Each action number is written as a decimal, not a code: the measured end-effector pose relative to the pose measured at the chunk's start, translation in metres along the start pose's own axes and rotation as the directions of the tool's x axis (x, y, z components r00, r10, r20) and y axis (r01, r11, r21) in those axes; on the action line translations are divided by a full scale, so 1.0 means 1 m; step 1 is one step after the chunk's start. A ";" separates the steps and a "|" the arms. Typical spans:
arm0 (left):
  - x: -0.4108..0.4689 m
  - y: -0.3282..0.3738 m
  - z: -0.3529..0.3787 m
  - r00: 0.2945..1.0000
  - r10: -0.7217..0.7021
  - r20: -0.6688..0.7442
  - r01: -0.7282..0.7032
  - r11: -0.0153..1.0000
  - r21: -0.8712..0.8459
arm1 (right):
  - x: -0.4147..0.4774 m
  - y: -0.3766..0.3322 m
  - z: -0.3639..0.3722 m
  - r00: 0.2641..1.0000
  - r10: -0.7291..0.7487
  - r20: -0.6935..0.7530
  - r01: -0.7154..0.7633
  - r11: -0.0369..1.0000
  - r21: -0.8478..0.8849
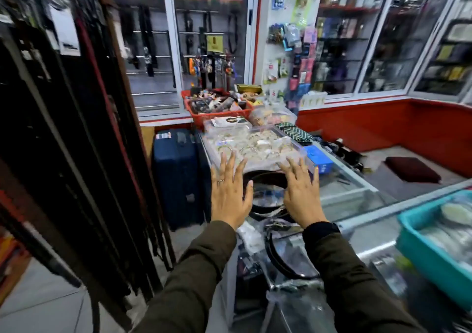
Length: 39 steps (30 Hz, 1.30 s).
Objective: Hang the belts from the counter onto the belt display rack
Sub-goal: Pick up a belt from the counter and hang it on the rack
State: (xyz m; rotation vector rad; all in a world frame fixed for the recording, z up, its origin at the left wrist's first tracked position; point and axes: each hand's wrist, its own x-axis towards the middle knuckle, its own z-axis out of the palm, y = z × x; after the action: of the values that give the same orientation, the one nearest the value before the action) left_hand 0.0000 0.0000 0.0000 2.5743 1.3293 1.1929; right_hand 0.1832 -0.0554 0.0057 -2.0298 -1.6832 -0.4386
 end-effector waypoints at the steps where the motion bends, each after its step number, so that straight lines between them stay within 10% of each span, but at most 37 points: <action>1: -0.003 0.002 0.005 0.998 -0.001 0.068 0.003 1.000 -0.022 | -0.004 0.007 0.001 0.994 0.012 0.108 -0.010 1.000 -0.016; 6: -0.019 0.007 0.032 0.871 0.084 0.484 -0.062 0.996 -0.061 | -0.026 0.029 0.010 0.794 0.028 0.607 -0.058 0.998 0.030; 11: -0.030 0.004 0.047 0.771 0.047 0.635 -0.067 0.998 0.007 | -0.036 0.035 0.026 0.801 0.027 0.599 -0.039 0.999 0.007; 39: 0.013 -0.009 -0.009 0.981 0.031 0.189 -0.007 0.992 -0.127 | 0.023 -0.002 -0.043 0.963 -0.123 0.239 0.136 0.990 -0.038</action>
State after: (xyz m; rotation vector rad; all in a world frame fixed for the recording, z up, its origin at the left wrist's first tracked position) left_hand -0.0075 0.0115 0.0117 2.5420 1.1557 0.9680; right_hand 0.1876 -0.0591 0.0541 -2.0868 -1.9736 -0.2972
